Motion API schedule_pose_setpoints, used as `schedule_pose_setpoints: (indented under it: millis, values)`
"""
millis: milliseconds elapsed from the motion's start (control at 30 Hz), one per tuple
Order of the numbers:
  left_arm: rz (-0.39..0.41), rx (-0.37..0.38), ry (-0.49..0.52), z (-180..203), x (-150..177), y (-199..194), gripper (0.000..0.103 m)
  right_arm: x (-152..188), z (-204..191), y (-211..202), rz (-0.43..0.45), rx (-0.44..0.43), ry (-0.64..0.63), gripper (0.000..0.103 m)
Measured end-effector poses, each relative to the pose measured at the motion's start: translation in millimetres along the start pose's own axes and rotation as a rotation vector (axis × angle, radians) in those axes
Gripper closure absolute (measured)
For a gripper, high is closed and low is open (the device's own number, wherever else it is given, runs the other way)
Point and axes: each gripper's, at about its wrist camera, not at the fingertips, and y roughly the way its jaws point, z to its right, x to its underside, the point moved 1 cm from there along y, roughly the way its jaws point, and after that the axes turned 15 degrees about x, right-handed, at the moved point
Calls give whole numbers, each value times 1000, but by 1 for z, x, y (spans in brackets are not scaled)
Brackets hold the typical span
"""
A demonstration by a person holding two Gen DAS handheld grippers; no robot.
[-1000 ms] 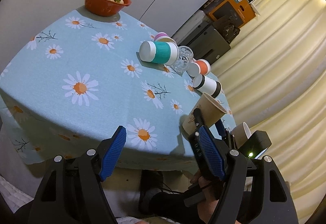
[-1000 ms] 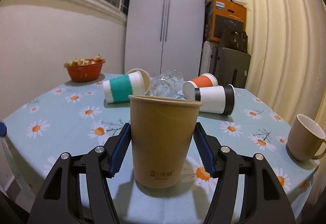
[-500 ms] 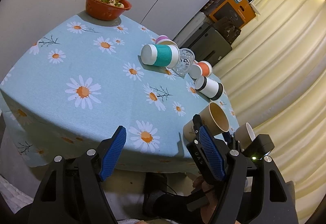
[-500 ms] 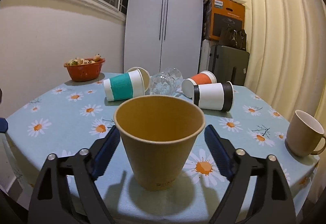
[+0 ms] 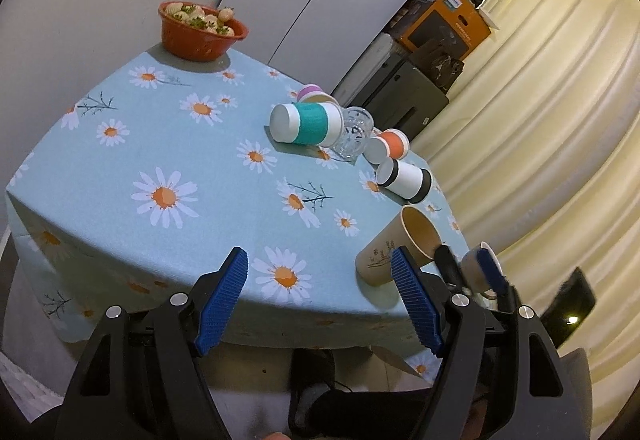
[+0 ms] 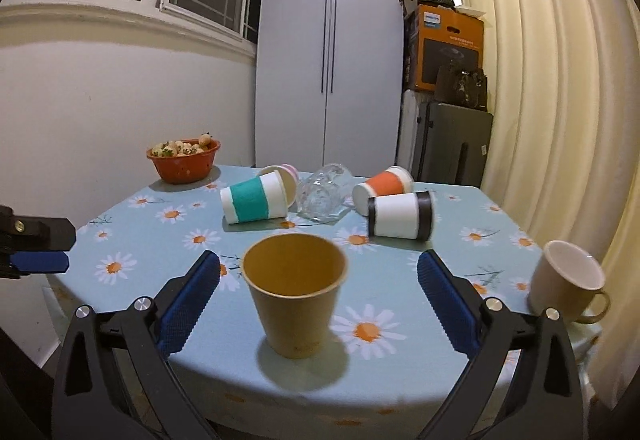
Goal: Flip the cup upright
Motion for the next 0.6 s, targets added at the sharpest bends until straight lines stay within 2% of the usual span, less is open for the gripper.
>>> schedule_pose_setpoints:
  millis: [67,267,333,467,600]
  values:
    - [9,4,13,3,1,-3,18,-4,13,-12,-16,-21,20,5]
    - [5,26,91,19,5,-8,16,-22,50,-46,-9,-71,35,5]
    - [6,23,115,25,6,-10,6,-27,59,-59,16,-75,16,5]
    - [10,4,180,38,12,-17,7,-34,77,-82,49,-113,-22,5]
    - [-15,-6,255,54,22,-21,7,-38,93,-95,39,-140,3,5]
